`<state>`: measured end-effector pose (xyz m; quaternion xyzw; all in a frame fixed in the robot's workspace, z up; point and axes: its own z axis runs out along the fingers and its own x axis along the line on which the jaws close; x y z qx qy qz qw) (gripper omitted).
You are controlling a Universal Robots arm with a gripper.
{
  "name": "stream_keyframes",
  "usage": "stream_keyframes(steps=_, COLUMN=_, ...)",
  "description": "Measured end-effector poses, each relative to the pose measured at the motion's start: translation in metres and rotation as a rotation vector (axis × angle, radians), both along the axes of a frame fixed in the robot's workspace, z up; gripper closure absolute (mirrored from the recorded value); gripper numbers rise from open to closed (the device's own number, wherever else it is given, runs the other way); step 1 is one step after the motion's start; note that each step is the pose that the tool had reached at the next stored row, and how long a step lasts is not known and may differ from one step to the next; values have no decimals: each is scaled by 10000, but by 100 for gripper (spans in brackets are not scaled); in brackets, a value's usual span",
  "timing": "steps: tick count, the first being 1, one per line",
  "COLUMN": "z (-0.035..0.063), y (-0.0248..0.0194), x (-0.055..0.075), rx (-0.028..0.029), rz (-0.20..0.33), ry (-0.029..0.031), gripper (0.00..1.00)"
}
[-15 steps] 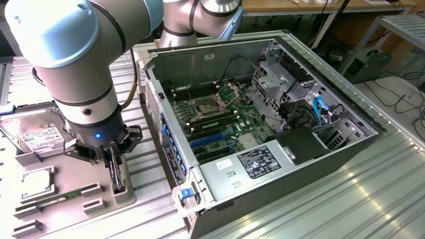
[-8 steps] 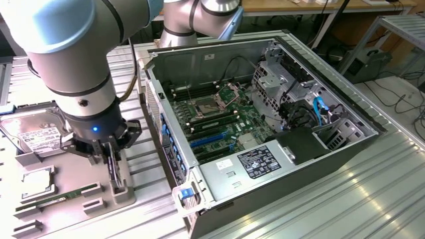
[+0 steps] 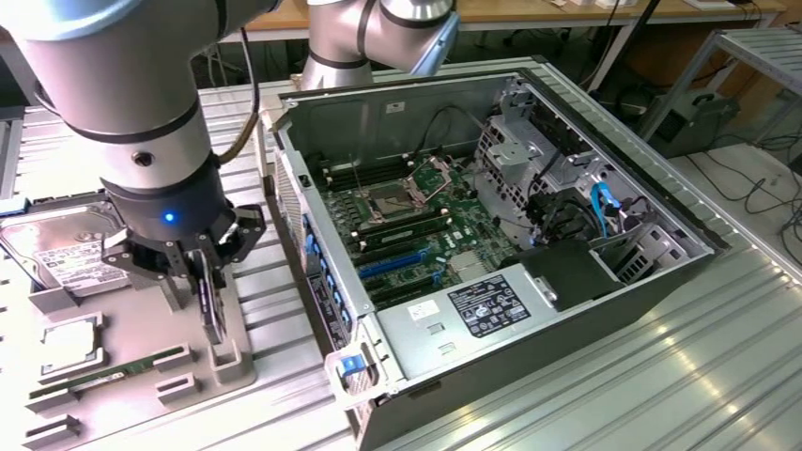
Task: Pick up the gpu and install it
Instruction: 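Pick up the gpu and move the gpu toward the slot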
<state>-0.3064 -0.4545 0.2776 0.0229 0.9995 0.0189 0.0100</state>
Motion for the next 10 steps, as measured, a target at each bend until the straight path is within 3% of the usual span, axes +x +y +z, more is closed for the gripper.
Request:
stream_keyframes(steps=4, z=163, y=0, x=0, rx=-1, rz=0, ry=1, gripper=73)
stream_keyframes(steps=10, z=325, y=0, x=0, rx=0, rz=0, ry=1, gripper=73)
